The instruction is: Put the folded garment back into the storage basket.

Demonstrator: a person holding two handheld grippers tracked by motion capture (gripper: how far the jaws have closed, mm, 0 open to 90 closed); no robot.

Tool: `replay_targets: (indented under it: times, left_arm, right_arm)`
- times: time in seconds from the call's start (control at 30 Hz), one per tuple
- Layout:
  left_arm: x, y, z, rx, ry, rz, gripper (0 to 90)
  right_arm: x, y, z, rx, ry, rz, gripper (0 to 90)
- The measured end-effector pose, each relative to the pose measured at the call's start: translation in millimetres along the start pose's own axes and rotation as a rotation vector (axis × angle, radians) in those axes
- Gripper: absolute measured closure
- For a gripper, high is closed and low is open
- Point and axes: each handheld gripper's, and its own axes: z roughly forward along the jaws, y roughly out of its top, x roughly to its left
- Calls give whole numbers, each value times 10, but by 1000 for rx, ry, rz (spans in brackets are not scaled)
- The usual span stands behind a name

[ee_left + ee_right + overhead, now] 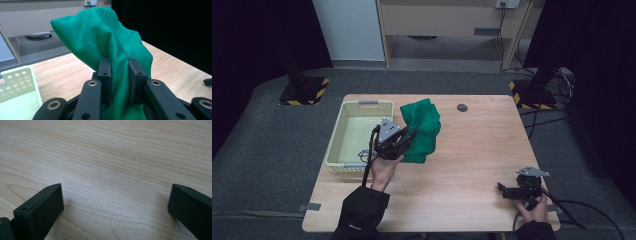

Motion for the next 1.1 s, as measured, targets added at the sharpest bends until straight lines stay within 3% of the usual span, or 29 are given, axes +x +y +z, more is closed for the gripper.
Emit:
replay_targets:
  times: [1.1]
  left_arm:
    - [380, -56, -246, -7, 92, -31, 752]
  right_arm:
    - [0, 0, 0, 0, 0, 1, 2]
